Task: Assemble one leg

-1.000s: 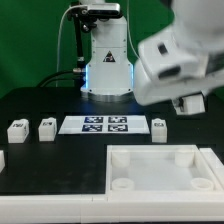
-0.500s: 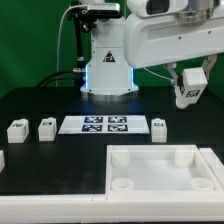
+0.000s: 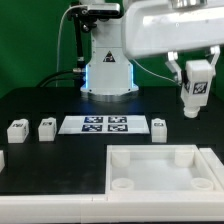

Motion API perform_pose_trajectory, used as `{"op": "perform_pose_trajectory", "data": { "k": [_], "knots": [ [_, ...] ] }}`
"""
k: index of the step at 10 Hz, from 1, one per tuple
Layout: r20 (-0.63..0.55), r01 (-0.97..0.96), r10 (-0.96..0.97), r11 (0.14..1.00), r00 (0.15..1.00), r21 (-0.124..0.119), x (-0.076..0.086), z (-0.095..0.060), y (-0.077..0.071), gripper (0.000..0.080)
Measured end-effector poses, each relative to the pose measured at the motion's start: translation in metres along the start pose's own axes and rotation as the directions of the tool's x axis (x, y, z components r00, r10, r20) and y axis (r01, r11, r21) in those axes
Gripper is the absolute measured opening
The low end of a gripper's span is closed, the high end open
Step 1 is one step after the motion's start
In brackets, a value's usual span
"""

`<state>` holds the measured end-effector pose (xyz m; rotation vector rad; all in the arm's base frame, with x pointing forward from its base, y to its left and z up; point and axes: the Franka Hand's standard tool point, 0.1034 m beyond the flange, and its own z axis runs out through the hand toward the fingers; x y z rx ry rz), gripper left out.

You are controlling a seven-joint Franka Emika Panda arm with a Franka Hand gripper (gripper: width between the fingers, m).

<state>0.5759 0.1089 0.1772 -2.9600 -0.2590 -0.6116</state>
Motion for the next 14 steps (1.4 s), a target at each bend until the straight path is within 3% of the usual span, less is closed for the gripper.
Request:
{"op": "perform_pose_trajectory", "data": {
  "k": [1, 2, 3, 7, 9, 12, 14],
  "knots": [
    [-0.088, 0.001, -0.001, 1.0, 0.996, -0.004, 0.021, -0.002, 0.0, 0.0291],
    [-0.154, 0.004, -0.005, 1.0, 0.988, -0.006, 0.03, -0.001, -0.003, 0.0291],
    [-0.157, 0.005, -0.006, 1.0, 0.988, -0.01, 0.022, 0.002, -0.001, 0.0291],
    [-0.169, 0.009, -0.011, 1.0, 0.986, -0.012, 0.019, 0.007, 0.0, 0.0291],
    [-0.184, 0.01, -0.012, 1.0, 0.983, -0.008, 0.012, 0.037, 0.003, 0.0291],
    [-0.198, 0.015, -0.014, 1.0, 0.98, 0.003, 0.033, 0.061, 0.005, 0.0291],
    [-0.195, 0.004, -0.002, 1.0, 0.981, 0.008, 0.021, 0.081, 0.004, 0.0292]
  ]
}}
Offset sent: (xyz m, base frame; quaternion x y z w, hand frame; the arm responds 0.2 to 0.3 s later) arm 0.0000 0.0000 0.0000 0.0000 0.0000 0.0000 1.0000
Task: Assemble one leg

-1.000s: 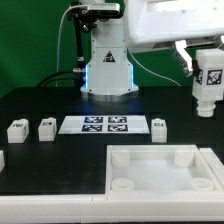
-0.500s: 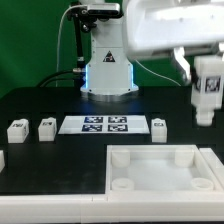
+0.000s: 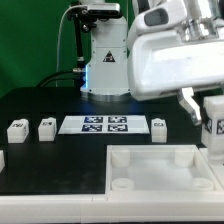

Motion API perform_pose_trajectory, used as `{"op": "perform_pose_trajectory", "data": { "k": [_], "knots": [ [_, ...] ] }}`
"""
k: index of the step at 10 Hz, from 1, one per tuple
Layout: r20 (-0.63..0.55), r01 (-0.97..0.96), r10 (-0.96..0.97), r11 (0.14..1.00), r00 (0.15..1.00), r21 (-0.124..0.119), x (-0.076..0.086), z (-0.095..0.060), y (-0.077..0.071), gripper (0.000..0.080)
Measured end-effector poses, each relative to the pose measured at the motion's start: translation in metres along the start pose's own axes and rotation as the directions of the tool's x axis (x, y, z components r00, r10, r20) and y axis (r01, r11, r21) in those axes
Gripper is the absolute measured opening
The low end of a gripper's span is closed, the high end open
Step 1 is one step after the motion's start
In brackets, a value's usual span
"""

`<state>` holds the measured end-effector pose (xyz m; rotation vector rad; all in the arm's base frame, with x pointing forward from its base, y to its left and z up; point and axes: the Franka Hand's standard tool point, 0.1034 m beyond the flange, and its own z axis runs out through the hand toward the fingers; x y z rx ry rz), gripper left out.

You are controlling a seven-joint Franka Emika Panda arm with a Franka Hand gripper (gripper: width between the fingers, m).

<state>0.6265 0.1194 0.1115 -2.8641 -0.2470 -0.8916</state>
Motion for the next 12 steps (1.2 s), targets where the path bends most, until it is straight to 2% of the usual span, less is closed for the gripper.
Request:
{"op": "perform_pose_trajectory", "data": {
  "k": [8, 12],
  "knots": [
    [0.036, -0.012, 0.012, 1.0, 0.999, -0.004, -0.021, 0.015, 0.008, 0.0292],
    [0.013, -0.009, 0.009, 1.0, 1.0, -0.011, -0.02, 0.015, 0.013, 0.0292]
  ]
}}
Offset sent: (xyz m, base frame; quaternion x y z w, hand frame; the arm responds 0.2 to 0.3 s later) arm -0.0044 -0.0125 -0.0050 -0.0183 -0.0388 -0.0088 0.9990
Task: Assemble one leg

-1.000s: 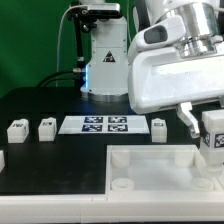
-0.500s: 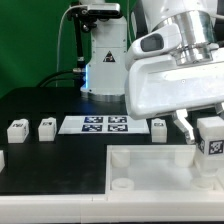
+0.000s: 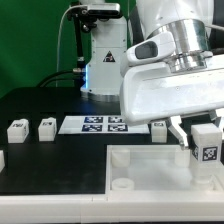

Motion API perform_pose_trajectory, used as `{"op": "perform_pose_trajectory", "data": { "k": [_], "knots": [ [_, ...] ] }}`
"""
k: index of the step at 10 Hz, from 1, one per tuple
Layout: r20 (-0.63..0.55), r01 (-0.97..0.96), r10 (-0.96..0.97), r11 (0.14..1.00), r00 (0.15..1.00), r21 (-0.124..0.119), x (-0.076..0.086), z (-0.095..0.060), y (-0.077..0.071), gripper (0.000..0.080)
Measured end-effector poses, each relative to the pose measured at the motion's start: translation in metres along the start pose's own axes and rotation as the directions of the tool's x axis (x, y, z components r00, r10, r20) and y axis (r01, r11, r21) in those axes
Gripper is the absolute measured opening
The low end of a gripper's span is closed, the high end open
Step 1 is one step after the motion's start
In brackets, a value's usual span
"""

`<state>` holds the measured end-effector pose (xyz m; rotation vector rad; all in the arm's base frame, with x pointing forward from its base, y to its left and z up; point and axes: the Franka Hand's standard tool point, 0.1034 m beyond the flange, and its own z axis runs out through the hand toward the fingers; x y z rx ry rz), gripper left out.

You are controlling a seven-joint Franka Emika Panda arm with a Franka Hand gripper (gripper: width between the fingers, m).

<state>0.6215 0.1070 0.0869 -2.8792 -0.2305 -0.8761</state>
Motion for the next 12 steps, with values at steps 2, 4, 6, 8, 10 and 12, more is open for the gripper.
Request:
{"op": "perform_pose_trajectory", "data": {
  "k": [2, 4, 6, 8, 10, 12],
  "knots": [
    [0.001, 0.0, 0.0, 1.0, 1.0, 0.002, 0.0, 0.0, -0.002, 0.0292],
    [0.007, 0.004, -0.004, 1.0, 1.0, 0.004, -0.003, -0.001, -0.006, 0.0292],
    [0.012, 0.001, 0.0, 1.0, 1.0, -0.002, -0.01, -0.002, 0.0, 0.0292],
    [0.015, 0.001, -0.001, 1.0, 1.0, -0.006, -0.012, 0.0, 0.005, 0.0292],
    [0.021, 0.001, -0.001, 1.0, 1.0, -0.003, -0.018, 0.004, 0.003, 0.0292],
    [-0.005, 0.0, 0.0, 1.0, 1.0, -0.005, -0.017, 0.006, 0.002, 0.0292]
  ]
}}
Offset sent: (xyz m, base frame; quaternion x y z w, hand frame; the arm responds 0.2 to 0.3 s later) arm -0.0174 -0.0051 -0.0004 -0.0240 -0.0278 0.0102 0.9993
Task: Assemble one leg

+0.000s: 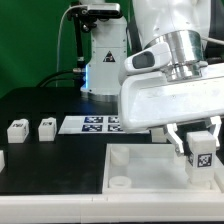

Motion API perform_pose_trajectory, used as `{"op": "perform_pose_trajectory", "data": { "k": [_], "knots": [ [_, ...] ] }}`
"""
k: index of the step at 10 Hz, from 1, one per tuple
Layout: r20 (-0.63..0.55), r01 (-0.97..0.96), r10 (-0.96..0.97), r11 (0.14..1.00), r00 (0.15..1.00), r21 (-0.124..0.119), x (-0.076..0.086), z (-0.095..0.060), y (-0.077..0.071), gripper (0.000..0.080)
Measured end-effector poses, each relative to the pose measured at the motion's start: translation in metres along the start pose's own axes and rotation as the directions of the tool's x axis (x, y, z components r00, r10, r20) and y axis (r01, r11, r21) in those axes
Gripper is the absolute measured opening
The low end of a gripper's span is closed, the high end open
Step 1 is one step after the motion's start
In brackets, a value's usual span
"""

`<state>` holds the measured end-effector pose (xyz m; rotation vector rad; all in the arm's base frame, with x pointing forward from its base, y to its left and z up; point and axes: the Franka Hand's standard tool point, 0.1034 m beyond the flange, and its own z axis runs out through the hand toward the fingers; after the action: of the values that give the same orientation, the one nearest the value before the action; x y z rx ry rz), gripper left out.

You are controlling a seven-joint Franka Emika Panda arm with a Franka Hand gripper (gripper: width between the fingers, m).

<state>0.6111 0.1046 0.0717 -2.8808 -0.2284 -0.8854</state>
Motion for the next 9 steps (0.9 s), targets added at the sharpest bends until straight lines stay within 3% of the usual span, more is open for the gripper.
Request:
{"op": "perform_pose_trajectory", "data": {
  "k": [3, 4, 5, 6, 9],
  "knots": [
    [0.017, 0.0, 0.0, 1.0, 1.0, 0.003, -0.0022, 0.0012, -0.0004, 0.0292],
    [0.017, 0.0, 0.0, 1.0, 1.0, 0.003, -0.0023, 0.0012, -0.0004, 0.0493],
    [0.017, 0.0, 0.0, 1.0, 1.0, 0.003, -0.0025, 0.0013, -0.0004, 0.0493],
    [0.017, 0.0, 0.0, 1.0, 1.0, 0.003, -0.0025, 0.0013, -0.0004, 0.0615],
    [0.018, 0.0, 0.0, 1.0, 1.0, 0.003, -0.0026, 0.0013, -0.0004, 0.0648]
  ]
}}
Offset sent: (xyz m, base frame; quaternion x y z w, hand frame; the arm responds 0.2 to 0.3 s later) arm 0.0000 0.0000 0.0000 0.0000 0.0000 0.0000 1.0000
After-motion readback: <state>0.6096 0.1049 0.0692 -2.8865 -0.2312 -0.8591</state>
